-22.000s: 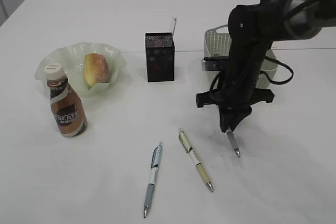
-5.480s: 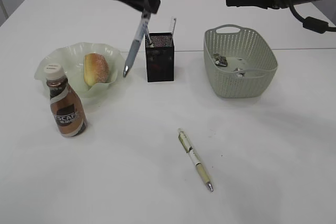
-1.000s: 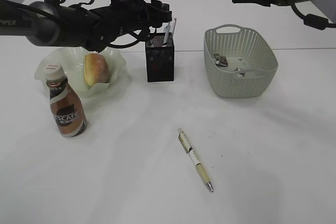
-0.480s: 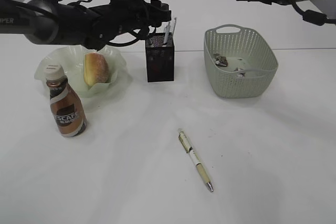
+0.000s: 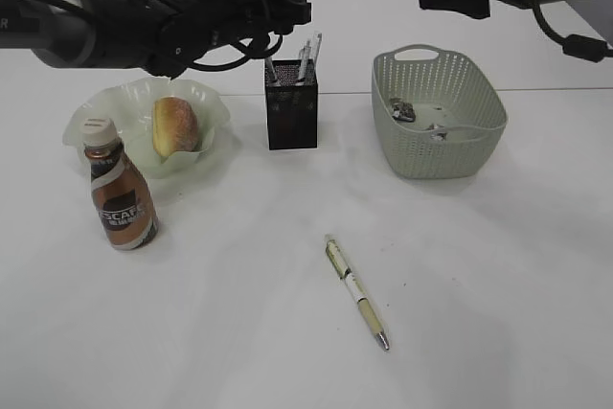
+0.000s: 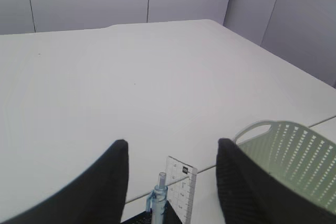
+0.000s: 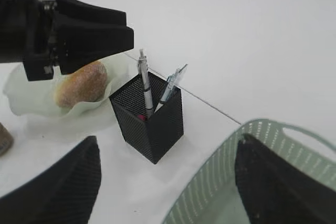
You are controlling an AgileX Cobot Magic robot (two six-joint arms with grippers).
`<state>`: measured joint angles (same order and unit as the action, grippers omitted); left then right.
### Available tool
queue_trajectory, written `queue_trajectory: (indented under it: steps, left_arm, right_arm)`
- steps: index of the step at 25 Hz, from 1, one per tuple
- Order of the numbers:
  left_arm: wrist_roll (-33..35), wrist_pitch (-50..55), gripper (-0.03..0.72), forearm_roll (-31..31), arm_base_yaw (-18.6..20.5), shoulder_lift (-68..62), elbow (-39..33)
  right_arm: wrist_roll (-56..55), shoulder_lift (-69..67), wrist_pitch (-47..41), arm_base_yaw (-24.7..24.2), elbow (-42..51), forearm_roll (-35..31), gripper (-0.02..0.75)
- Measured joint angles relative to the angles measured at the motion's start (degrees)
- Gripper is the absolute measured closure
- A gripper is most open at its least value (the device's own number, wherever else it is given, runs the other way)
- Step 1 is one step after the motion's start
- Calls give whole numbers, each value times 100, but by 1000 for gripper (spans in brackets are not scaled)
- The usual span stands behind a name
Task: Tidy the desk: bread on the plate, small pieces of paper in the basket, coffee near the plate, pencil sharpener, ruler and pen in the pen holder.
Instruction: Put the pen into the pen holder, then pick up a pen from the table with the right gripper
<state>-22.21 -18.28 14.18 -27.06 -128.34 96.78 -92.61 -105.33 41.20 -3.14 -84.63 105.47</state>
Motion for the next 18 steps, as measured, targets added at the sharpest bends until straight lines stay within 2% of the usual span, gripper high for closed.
queue_trajectory:
  steps: [9, 18]
  left_arm:
    - [0, 75, 288, 392, 0, 60, 0]
    - [0, 291, 288, 953, 0, 143, 0]
  right_arm:
    - [2414, 0, -20, 0, 21, 0, 153]
    - [4548, -13, -1501, 0, 349, 0, 153]
